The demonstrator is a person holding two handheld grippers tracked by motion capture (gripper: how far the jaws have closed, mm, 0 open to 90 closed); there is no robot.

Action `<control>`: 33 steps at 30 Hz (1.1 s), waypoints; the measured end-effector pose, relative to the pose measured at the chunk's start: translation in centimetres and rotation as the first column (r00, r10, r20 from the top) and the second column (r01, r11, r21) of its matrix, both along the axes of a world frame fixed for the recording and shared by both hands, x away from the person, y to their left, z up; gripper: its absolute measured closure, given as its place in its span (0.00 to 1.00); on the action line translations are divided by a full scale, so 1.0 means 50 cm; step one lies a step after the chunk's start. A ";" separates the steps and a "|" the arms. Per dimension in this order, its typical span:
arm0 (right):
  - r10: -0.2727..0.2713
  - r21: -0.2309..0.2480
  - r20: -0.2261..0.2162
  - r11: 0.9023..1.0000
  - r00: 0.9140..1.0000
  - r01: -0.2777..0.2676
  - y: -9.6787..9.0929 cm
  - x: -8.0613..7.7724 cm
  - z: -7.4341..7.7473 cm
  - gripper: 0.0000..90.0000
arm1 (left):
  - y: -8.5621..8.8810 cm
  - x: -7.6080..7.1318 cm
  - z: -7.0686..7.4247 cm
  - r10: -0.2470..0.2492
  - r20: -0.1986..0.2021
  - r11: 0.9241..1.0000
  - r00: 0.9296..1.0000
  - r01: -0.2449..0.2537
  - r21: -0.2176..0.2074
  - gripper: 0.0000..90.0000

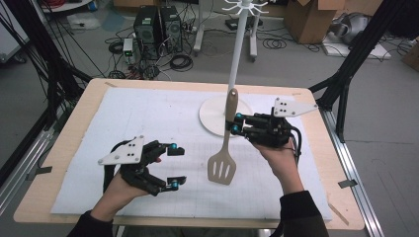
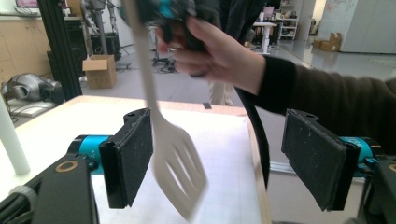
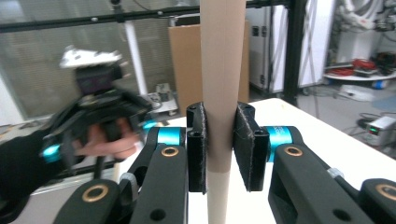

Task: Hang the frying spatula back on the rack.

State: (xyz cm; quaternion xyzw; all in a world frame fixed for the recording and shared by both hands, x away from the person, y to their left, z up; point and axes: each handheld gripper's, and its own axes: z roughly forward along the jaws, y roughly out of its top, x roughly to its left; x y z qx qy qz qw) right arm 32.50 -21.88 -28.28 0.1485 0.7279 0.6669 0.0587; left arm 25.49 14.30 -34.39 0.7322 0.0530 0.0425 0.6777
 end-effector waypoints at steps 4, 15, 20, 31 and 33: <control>-0.027 0.003 -0.006 1.000 1.000 0.027 0.001 0.031 0.022 0.85 | 0.024 -0.015 -0.013 0.007 -0.002 1.000 1.000 -0.007 -0.007 0.28; -0.090 0.009 0.011 0.996 0.996 0.090 0.015 0.106 0.085 0.85 | 0.059 -0.028 -0.028 0.012 -0.009 1.000 1.000 -0.012 -0.010 0.26; -0.114 -0.001 0.016 0.994 0.993 0.114 0.024 0.135 0.110 0.85 | 0.056 -0.030 -0.031 0.004 -0.011 1.000 1.000 -0.004 0.002 0.26; -0.191 0.030 -0.025 0.981 0.981 0.191 0.035 0.202 0.165 0.85 | 0.056 -0.033 -0.031 -0.012 -0.019 1.000 1.000 0.012 -0.008 0.26; -0.206 0.034 -0.027 0.978 0.978 0.207 0.034 0.211 0.170 0.85 | 0.054 -0.033 -0.033 -0.020 -0.016 1.000 1.000 0.020 -0.002 0.26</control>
